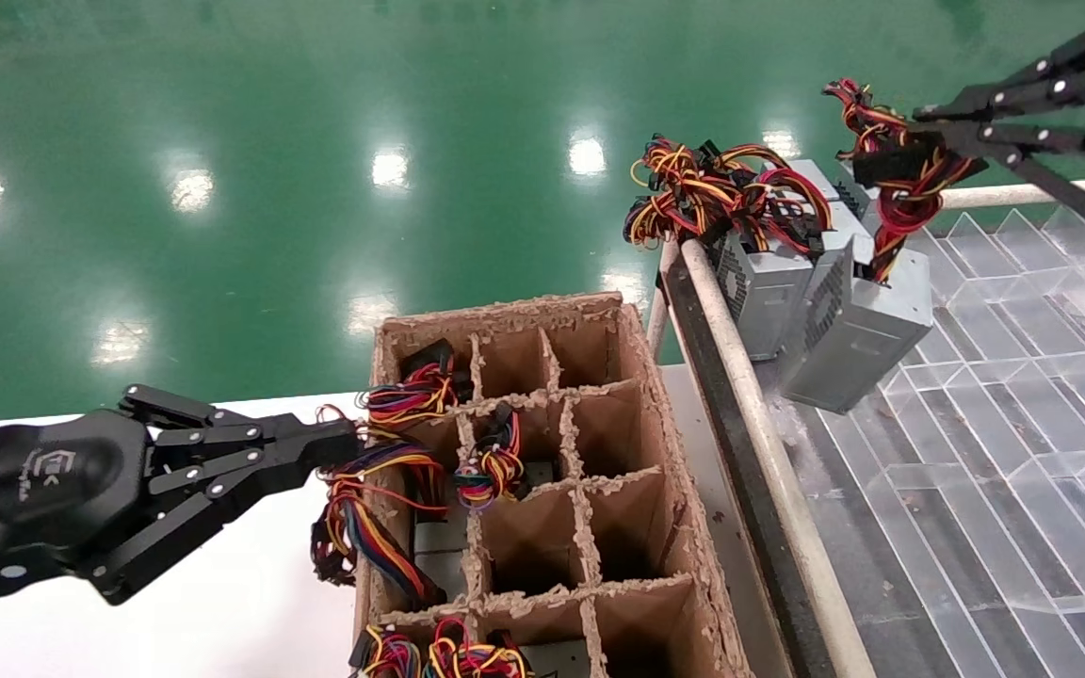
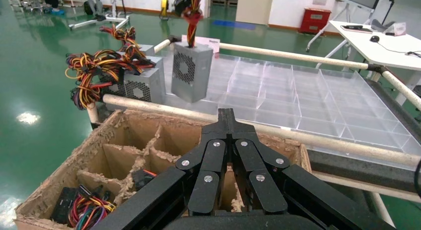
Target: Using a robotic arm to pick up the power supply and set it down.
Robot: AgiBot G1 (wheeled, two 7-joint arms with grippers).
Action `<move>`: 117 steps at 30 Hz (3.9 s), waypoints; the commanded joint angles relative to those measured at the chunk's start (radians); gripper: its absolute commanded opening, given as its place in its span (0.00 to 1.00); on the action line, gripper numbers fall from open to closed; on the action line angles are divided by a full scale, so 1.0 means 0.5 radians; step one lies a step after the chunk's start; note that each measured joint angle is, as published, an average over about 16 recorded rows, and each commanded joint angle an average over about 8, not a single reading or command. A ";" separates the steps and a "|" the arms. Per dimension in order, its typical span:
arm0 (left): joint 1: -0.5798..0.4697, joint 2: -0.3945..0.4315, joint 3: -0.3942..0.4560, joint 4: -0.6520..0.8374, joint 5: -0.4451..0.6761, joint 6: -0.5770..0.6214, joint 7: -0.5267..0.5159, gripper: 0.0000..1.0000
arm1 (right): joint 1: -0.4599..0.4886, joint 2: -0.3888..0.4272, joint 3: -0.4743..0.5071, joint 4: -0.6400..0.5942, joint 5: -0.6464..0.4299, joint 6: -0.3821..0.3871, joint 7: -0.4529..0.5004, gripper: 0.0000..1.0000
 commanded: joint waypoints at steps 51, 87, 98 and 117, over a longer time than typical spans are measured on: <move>0.000 0.000 0.000 0.000 0.000 0.000 0.000 0.00 | -0.312 -0.380 -0.159 -0.226 -0.262 0.414 -0.032 0.96; 0.000 0.000 0.000 0.000 0.000 -0.001 0.000 0.00 | -0.430 -0.334 0.033 -0.171 0.293 0.282 0.005 1.00; 0.000 0.000 0.000 0.000 0.000 -0.001 0.000 0.42 | -0.648 -0.298 0.084 -0.164 0.577 0.179 0.027 1.00; 0.000 0.000 0.000 0.000 0.000 -0.001 0.000 1.00 | -1.020 -0.235 0.172 -0.152 1.060 0.005 0.066 1.00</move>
